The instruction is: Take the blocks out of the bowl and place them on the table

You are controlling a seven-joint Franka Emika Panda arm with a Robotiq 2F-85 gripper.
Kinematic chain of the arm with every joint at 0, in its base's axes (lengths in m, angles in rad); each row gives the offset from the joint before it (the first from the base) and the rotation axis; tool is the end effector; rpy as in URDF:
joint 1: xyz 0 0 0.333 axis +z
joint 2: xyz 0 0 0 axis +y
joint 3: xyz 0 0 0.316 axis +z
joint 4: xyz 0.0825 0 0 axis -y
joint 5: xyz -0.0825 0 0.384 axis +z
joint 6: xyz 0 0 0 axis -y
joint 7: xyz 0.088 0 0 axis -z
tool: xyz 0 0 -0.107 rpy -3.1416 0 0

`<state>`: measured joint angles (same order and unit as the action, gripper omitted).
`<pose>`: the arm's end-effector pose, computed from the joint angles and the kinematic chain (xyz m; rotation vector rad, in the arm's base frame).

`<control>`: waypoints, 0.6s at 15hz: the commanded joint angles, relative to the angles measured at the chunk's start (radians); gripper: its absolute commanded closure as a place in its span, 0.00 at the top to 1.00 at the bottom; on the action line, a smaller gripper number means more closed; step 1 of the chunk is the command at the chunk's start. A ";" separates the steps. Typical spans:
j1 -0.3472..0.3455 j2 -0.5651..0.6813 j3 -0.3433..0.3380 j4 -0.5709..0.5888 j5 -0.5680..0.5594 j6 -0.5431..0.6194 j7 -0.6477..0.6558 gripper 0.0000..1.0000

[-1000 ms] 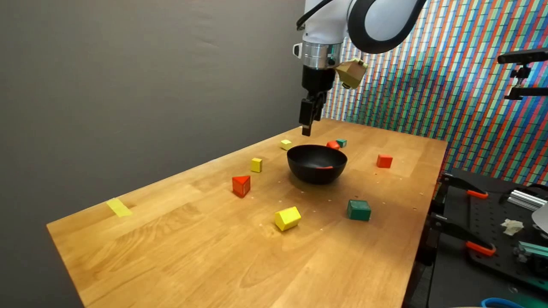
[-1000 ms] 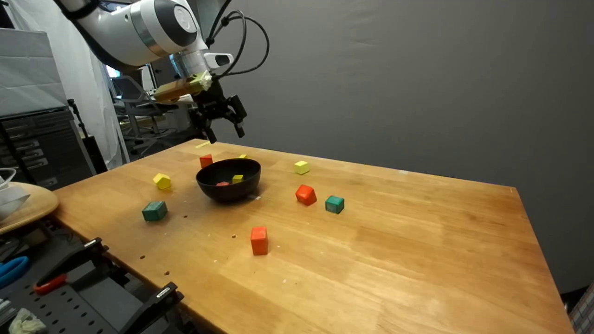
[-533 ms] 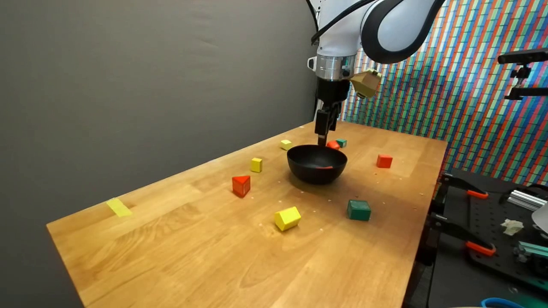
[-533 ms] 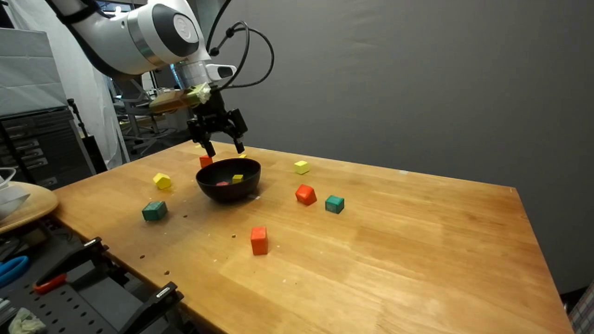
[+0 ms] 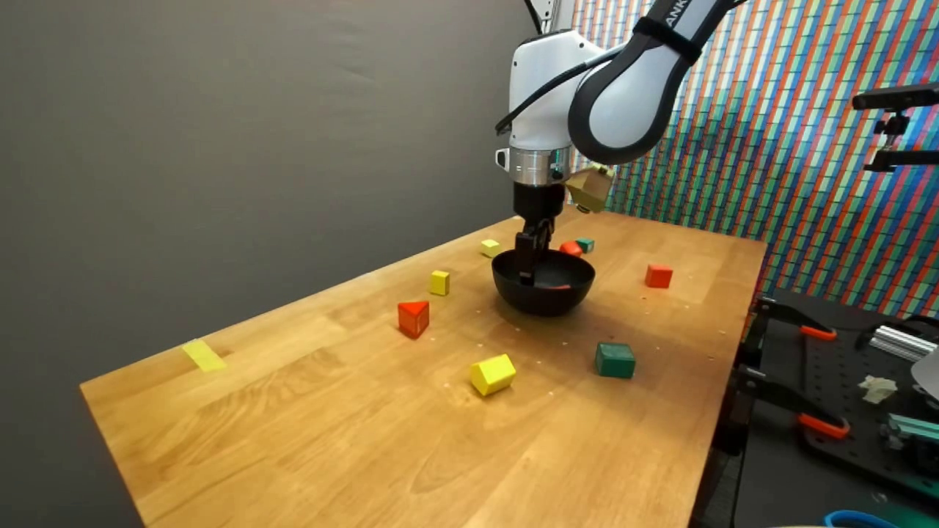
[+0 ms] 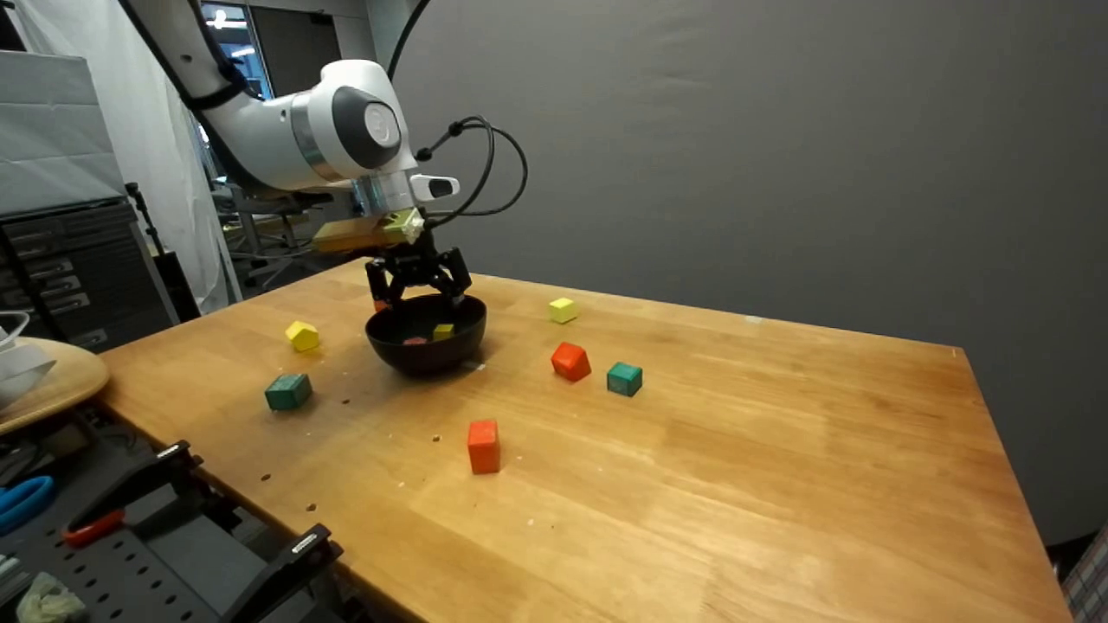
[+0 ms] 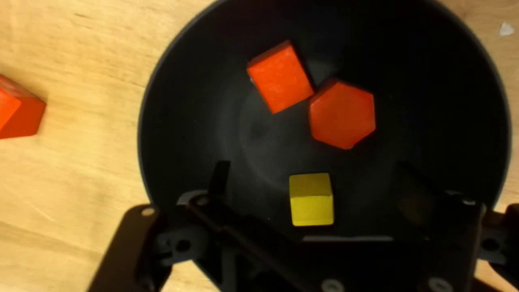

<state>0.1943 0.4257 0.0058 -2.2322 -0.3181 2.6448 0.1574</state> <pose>0.5302 0.1160 0.1764 2.9556 0.4820 0.0205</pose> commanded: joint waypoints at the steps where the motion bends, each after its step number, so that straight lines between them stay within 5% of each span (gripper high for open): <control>1: -0.003 0.095 -0.008 0.114 0.010 0.013 -0.036 1.00; 5: -0.012 0.148 0.003 0.171 0.035 0.022 -0.058 1.00; 6: -0.013 0.155 0.003 0.177 0.037 0.022 -0.060 0.75; 9: -0.013 0.154 0.003 0.168 0.050 0.022 -0.069 0.58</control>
<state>0.1939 0.5662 0.0011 -2.0800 -0.2984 2.6566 0.1260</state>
